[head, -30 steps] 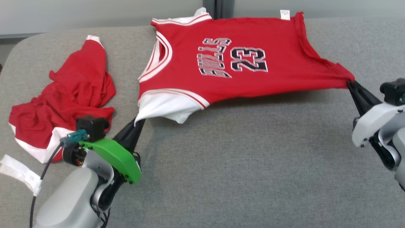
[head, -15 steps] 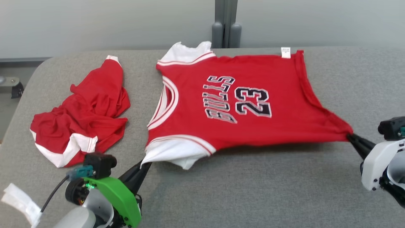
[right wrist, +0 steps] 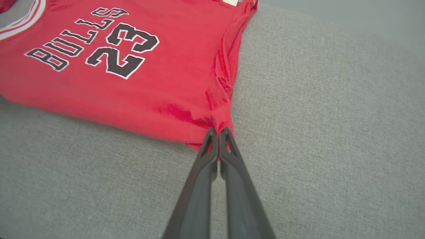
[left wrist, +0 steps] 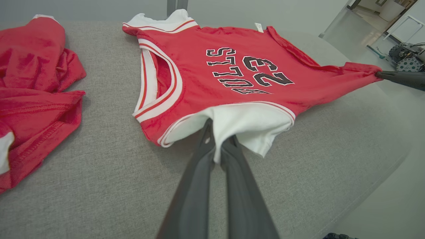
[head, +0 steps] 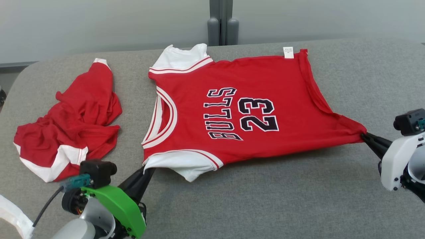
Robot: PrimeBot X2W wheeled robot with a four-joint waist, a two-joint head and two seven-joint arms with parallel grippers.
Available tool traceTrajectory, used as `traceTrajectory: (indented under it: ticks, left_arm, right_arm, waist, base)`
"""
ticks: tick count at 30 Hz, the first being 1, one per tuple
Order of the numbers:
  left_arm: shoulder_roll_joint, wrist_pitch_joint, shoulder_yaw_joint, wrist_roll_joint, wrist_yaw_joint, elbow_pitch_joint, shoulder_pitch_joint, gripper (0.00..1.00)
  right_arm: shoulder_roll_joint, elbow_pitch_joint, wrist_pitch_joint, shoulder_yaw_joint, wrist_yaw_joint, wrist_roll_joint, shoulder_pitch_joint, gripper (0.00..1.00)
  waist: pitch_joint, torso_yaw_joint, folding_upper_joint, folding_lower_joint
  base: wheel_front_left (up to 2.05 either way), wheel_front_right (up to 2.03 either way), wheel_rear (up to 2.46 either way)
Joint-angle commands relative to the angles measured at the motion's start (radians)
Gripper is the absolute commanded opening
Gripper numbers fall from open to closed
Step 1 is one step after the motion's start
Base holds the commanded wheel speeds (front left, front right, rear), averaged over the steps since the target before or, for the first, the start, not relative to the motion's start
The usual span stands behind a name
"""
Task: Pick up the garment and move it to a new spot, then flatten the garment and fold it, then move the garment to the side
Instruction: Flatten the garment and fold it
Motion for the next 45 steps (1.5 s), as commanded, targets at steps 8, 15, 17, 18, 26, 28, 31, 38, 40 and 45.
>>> traceTrajectory:
  ticks: [8, 15, 17, 18, 26, 28, 31, 38, 40, 45]
  left_arm:
    - [-0.015, 0.037, 0.004, 0.043, -0.023, 0.067, -0.163, 0.00]
    - [-0.050, 0.065, -0.004, 0.068, -0.058, 0.192, -0.302, 0.00]
    - [-0.062, 0.065, -0.004, 0.074, -0.066, 0.226, -0.334, 0.00]
    - [-0.067, 0.064, -0.004, 0.082, -0.070, 0.246, -0.353, 0.00]
    - [-0.092, 0.049, -0.029, 0.136, -0.093, 0.370, -0.460, 0.05]
    - [-0.106, 0.026, -0.029, 0.159, -0.074, 0.401, -0.484, 1.00]
    - [-0.135, -0.031, -0.004, 0.164, -0.040, 0.438, -0.501, 1.00]
    - [-0.206, -0.227, 0.097, 0.128, 0.061, 0.484, -0.455, 1.00]
    - [-0.229, -0.280, 0.133, 0.108, 0.072, 0.471, -0.427, 1.00]
    - [-0.277, -0.335, 0.221, 0.105, 0.094, 0.381, -0.325, 1.00]
  right_arm:
    - [0.063, 0.054, 0.064, -0.011, -0.001, -0.048, -0.156, 0.00]
    - [0.108, 0.147, 0.082, 0.004, -0.001, -0.099, -0.277, 0.00]
    - [0.125, 0.175, 0.077, 0.007, -0.001, -0.105, -0.302, 0.00]
    - [0.131, 0.188, 0.073, 0.010, -0.001, -0.107, -0.314, 0.00]
    - [0.168, 0.262, 0.037, 0.030, -0.001, -0.087, -0.381, 0.00]
    - [0.175, 0.284, -0.003, 0.021, -0.001, -0.099, -0.401, 1.00]
    - [0.197, 0.320, -0.078, 0.007, -0.001, -0.110, -0.407, 1.00]
    - [0.240, 0.370, -0.310, -0.069, -0.001, -0.119, -0.373, 1.00]
    - [0.255, 0.365, -0.351, -0.086, -0.001, -0.135, -0.350, 1.00]
    - [0.293, 0.283, -0.385, -0.209, -0.001, -0.206, -0.271, 1.00]
  waist:
    - [0.129, -0.019, 0.0000, 0.0001]
    - [0.192, -0.024, 0.0000, 0.0001]
    - [0.205, -0.027, 0.0000, 0.0001]
    - [0.210, -0.028, 0.0000, 0.0001]
    - [0.234, -0.029, 0.0000, 0.0001]
    - [0.238, -0.027, 0.0000, 0.0001]
    - [0.233, -0.025, 0.0000, 0.0001]
    - [0.180, -0.013, 0.0000, 0.0001]
    - [0.159, -0.010, 0.0000, 0.0001]
    - [0.112, -0.007, 0.0000, 0.0001]
  base:
    - [0.00, 0.00, 0.00]
    - [0.00, 0.00, 0.00]
    - [0.00, 0.00, 0.00]
    - [0.00, 0.00, 0.00]
    - [0.00, 0.00, 0.00]
    - [0.00, 0.00, 0.00]
    - [0.00, 0.00, 0.00]
    - [0.00, 0.00, 0.00]
    - [0.00, 0.00, 0.00]
    - [0.00, 0.00, 0.00]
